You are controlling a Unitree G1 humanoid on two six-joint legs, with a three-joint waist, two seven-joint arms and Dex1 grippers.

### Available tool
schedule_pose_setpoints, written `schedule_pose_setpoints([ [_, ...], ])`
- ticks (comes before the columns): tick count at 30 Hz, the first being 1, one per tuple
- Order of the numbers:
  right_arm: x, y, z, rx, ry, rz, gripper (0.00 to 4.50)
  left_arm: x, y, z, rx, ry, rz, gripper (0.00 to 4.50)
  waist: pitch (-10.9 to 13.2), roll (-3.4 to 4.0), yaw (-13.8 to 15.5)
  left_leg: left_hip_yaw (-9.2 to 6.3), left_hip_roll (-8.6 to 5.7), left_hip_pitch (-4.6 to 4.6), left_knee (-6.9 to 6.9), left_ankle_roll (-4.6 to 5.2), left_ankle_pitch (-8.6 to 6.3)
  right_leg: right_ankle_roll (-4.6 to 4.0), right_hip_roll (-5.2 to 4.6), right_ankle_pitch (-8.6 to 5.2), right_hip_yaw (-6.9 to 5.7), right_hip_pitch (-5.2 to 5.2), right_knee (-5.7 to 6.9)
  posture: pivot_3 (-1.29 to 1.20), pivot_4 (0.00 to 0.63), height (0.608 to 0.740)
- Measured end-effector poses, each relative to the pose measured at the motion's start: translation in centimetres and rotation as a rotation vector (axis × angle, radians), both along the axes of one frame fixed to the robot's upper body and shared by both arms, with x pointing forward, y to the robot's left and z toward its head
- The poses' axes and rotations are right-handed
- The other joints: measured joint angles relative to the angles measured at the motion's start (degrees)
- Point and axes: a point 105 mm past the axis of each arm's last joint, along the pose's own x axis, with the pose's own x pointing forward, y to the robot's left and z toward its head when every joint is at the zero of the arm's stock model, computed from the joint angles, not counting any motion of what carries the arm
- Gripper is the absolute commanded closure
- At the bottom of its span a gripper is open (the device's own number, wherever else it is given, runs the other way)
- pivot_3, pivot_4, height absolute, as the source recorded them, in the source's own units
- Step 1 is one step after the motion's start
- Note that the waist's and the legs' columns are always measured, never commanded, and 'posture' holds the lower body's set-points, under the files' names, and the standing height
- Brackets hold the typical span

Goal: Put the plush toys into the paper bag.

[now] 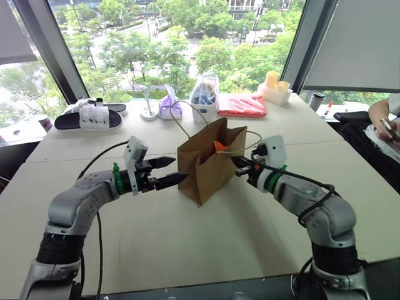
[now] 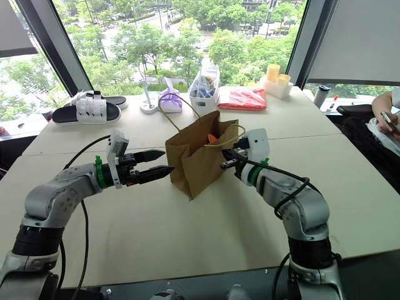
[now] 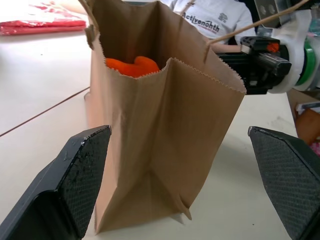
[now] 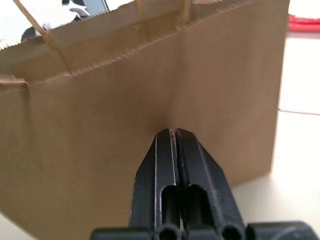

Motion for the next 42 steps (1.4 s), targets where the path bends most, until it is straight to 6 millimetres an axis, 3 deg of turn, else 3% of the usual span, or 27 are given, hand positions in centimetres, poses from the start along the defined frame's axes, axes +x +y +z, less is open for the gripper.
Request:
schedule_pose_setpoints([
  [5,0.6,1.2,-1.3,-0.019,0.028,0.037,4.45,0.3,-1.9,-0.4,-0.004,-0.026,-0.037,0.00,0.00,0.00,-0.03,0.00,-0.01,0.00,0.00,0.00,0.00,0.00,0.00,0.00,0.00,0.00,-0.01,0.00,0.150,0.740],
  [17,0.6,1.4,-1.3,-0.039,0.008,0.044,4.45,2.4,-4.4,-2.0,0.020,-0.094,0.099,0.00,0.00,0.00,0.00,0.01,-0.01,0.00,0.00,0.00,0.00,0.00,0.00,0.00,0.01,-0.02,0.00,0.00,0.150,0.740],
  [20,0.4,1.2,-1.4,-0.038,0.007,0.036,4.50,2.6,-5.0,-1.9,-0.014,-0.088,0.128,0.85,0.00,0.00,0.02,0.00,-0.01,0.00,0.00,0.00,0.00,0.00,0.00,0.00,0.01,-0.02,0.00,0.00,0.150,0.740],
  [25,0.0,0.7,-1.1,-0.031,-0.010,0.012,4.50,3.2,-5.3,-2.0,-0.026,-0.080,0.195,3.24,0.00,0.00,0.04,0.00,-0.02,0.00,0.00,0.00,0.00,0.00,0.00,0.00,0.01,-0.02,0.01,0.00,0.150,0.740],
  [27,-0.3,0.3,-0.9,-0.026,-0.019,-0.006,4.50,3.3,-5.5,-2.0,-0.031,-0.073,0.205,3.24,0.00,0.00,0.05,0.01,-0.02,0.00,0.01,0.00,0.00,0.00,0.00,0.00,0.01,-0.01,0.00,0.00,0.150,0.740],
  [30,-1.3,-0.6,-0.5,-0.015,-0.026,-0.037,4.50,3.5,-5.7,-2.1,-0.025,-0.065,0.207,3.24,0.00,0.00,0.21,-0.01,-0.02,-0.02,0.01,0.00,0.00,0.00,-0.01,0.00,0.00,-0.01,0.00,0.00,0.150,0.740],
  [34,-4.4,-2.7,1.3,-0.004,-0.080,-0.037,4.50,4.4,-6.0,-1.8,-0.012,-0.052,0.182,3.24,0.00,0.00,0.52,-0.03,-0.05,-0.06,0.06,0.01,0.00,0.00,-0.01,0.00,-0.02,0.01,-0.03,0.00,0.150,0.740],
  [37,-7.7,-4.4,2.7,-0.005,-0.130,-0.003,4.50,5.2,-5.9,-1.3,-0.001,-0.042,0.094,3.24,0.00,0.00,0.89,-0.02,-0.04,-0.04,0.07,0.05,-0.02,0.01,0.01,0.00,-0.07,0.09,-0.10,0.00,0.150,0.740],
  [42,-9.9,-7.3,3.6,-0.001,-0.135,-0.036,4.50,5.5,-6.8,-0.1,-0.032,-0.025,-0.077,3.24,0.01,-0.02,0.74,-0.02,-0.03,0.04,0.10,0.08,-0.03,0.01,0.02,0.00,-0.11,0.23,-0.13,0.00,0.150,0.740],
])
